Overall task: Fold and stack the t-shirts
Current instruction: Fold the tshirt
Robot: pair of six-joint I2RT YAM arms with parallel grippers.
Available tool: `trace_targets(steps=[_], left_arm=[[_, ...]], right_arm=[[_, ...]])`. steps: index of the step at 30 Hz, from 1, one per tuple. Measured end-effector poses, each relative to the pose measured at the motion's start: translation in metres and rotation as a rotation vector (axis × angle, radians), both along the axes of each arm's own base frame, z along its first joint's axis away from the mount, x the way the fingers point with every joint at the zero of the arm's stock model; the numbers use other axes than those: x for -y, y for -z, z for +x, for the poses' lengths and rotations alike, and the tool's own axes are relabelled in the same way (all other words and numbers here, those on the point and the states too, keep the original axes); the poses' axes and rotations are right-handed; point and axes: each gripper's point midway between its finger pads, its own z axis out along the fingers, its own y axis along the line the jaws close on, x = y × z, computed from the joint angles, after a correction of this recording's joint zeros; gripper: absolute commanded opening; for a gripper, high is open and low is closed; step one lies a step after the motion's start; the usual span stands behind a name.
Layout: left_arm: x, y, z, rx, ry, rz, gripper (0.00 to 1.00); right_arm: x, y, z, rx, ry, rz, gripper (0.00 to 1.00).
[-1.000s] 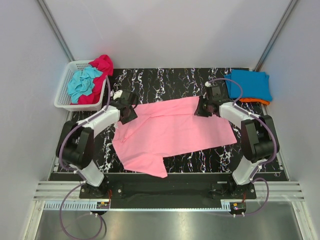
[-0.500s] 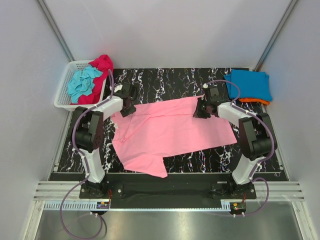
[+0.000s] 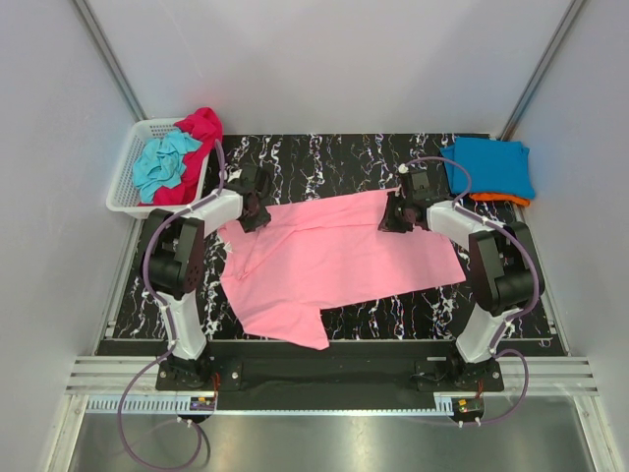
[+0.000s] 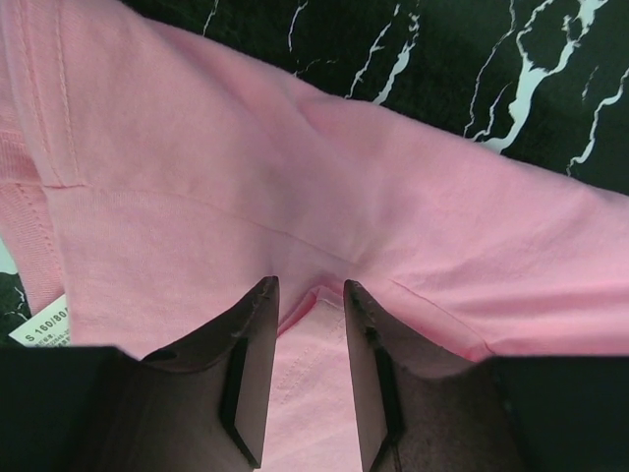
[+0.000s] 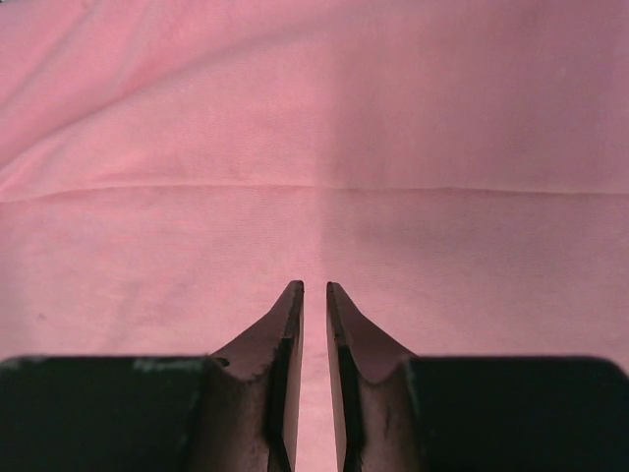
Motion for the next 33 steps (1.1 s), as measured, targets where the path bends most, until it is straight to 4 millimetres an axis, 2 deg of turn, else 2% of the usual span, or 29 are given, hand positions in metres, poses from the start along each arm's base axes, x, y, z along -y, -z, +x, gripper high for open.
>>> trace_targets(steps=[2,5,8,13,18,26,29,33], left_arm=[[0.0,0.003,-0.003,-0.011,0.003,-0.003,0.36],[0.001,0.007,-0.008,-0.025,0.007,-0.007,0.29],[0.002,0.01,-0.011,-0.035,0.01,-0.014,0.13],[0.004,0.008,-0.011,-0.034,0.016,-0.025,0.0],[0.004,0.004,-0.015,-0.031,0.021,-0.027,0.0],[0.015,-0.03,-0.03,0.027,0.065,-0.045,0.0],[0.024,-0.041,-0.039,0.05,0.094,-0.054,0.0],[0.037,-0.046,-0.055,0.054,0.139,-0.061,0.0]], right_arm=[[-0.001,0.0,0.0,0.0,-0.002,0.0,0.21],[-0.002,0.0,-0.001,-0.001,-0.002,0.002,0.21],[-0.003,0.0,-0.001,-0.002,-0.001,0.002,0.21],[-0.005,0.0,-0.002,-0.003,-0.002,0.003,0.2],[-0.008,0.0,-0.003,-0.004,-0.009,0.003,0.2],[-0.012,-0.003,-0.006,0.003,-0.006,-0.016,0.19],[-0.009,-0.009,-0.008,0.01,0.014,-0.033,0.19],[0.002,-0.024,-0.006,0.046,0.069,-0.067,0.19]])
